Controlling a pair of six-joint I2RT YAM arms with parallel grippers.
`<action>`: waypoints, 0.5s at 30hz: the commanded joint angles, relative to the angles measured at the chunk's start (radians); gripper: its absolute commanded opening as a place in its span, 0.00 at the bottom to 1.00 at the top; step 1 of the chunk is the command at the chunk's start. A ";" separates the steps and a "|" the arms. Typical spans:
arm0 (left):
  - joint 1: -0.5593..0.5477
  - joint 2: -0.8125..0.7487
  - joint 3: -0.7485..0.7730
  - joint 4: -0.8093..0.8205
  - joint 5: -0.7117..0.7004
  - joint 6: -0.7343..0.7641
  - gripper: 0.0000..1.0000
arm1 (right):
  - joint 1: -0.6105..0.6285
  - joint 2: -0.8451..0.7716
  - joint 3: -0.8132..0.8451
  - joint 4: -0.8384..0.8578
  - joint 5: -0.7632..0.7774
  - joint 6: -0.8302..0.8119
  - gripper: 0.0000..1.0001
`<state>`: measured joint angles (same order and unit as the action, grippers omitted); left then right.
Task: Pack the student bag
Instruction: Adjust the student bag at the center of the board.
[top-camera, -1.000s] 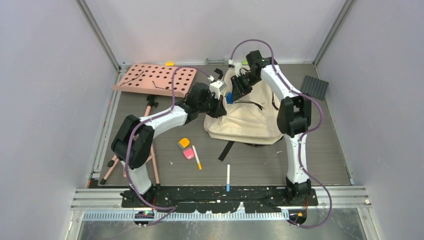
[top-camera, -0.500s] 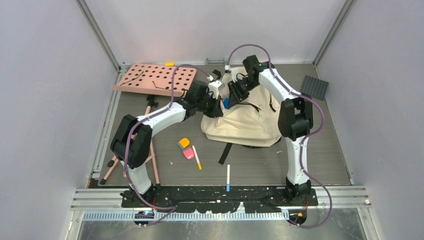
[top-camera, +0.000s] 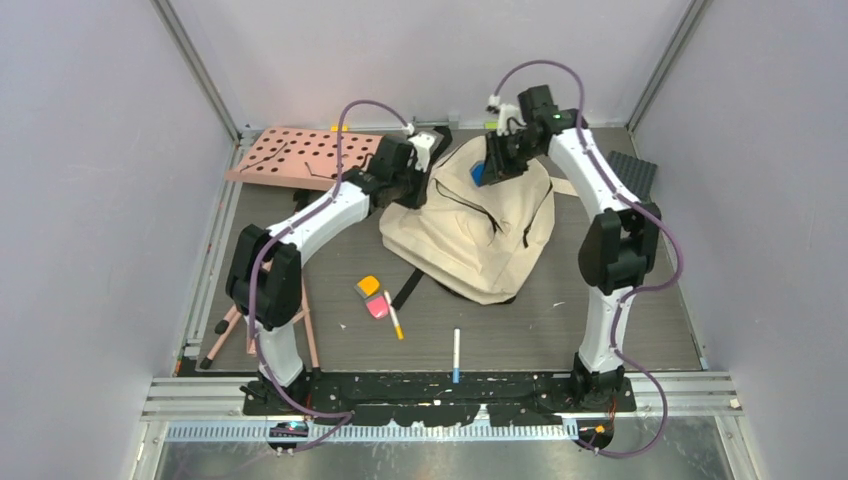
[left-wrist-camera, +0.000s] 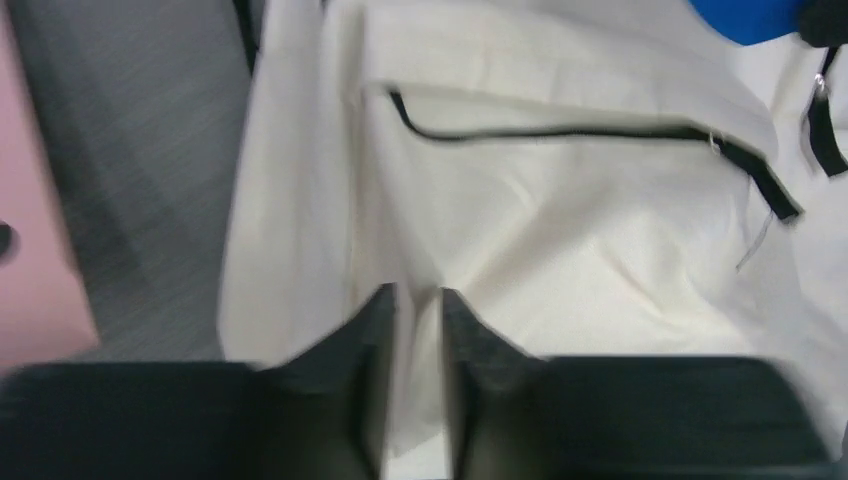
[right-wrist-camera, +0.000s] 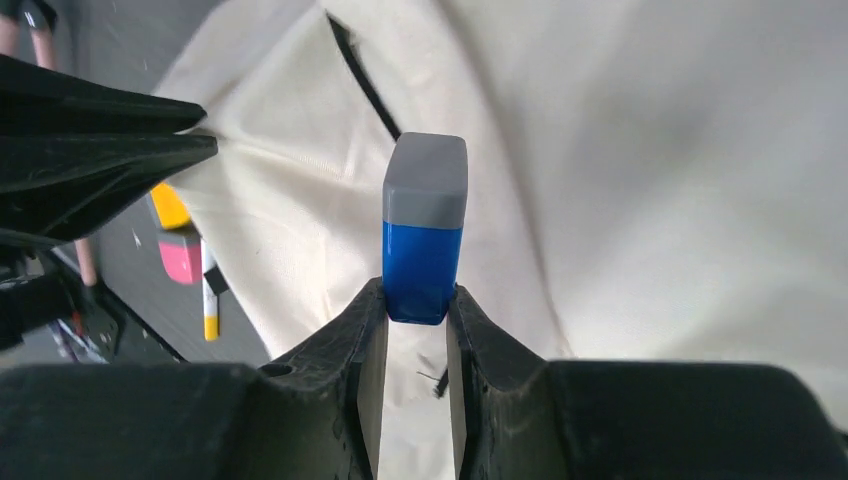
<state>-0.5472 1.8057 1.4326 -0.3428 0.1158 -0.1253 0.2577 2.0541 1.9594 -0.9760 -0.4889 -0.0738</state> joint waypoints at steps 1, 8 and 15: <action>0.010 0.068 0.219 -0.014 -0.101 -0.030 0.35 | -0.058 -0.155 0.005 0.093 0.074 0.130 0.01; -0.075 0.188 0.435 -0.002 -0.076 -0.150 0.75 | -0.171 -0.226 -0.102 0.192 0.208 0.204 0.01; -0.077 0.391 0.664 -0.098 -0.207 -0.213 0.87 | -0.233 -0.161 -0.080 0.220 0.218 0.173 0.01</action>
<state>-0.6373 2.0884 1.9720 -0.3805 0.0162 -0.3149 0.0399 1.8687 1.8561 -0.8104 -0.3065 0.1081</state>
